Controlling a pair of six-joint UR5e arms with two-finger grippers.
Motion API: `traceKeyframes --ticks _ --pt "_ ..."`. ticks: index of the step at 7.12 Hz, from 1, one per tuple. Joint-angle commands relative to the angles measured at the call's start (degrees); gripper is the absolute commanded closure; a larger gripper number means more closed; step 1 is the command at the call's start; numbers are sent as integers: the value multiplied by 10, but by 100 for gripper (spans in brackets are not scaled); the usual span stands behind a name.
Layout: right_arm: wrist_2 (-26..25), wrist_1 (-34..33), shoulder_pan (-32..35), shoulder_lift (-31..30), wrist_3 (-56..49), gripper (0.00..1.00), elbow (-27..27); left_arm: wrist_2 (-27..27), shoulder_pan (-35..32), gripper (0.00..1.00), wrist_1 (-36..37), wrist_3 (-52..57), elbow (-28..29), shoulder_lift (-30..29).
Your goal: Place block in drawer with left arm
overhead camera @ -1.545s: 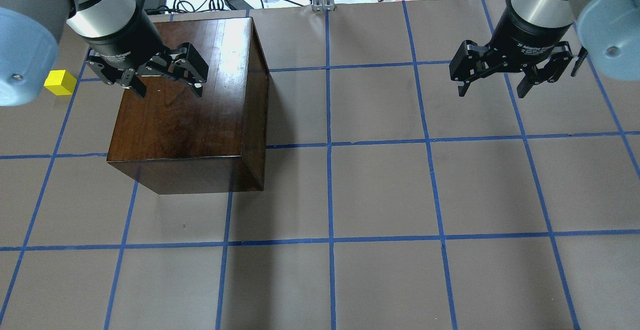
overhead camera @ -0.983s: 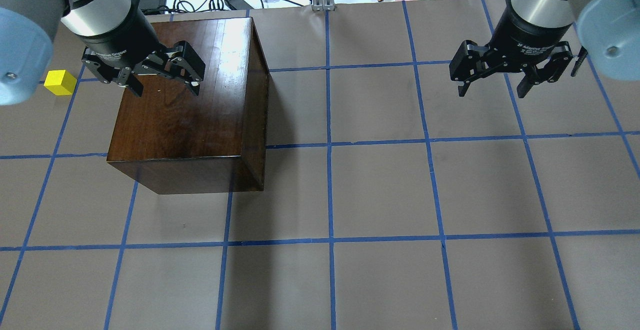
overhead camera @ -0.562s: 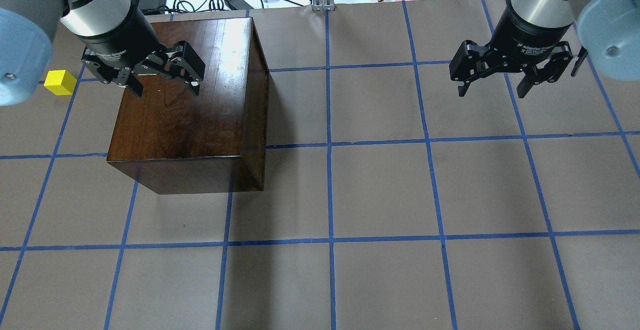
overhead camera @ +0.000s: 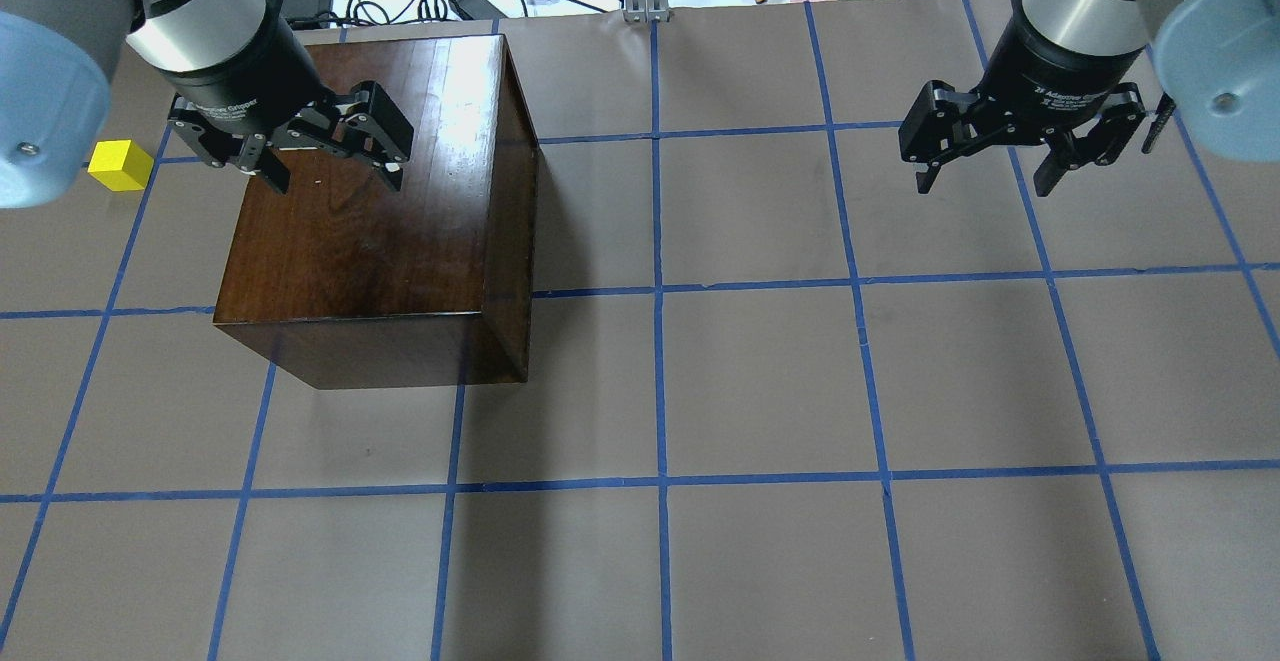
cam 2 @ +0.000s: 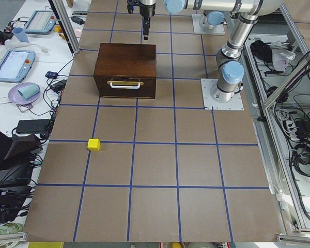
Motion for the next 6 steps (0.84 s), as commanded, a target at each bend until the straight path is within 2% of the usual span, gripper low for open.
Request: traceKeyframes --ticks 1,3,6 --pt "-1 0 0 0 0 0 0 1 1 0 0 1 0 -1" --pt "0 0 0 0 0 0 0 0 5 0 -1 1 3 -1" --pt "0 0 0 0 0 0 0 0 18 0 47 4 17 -40"
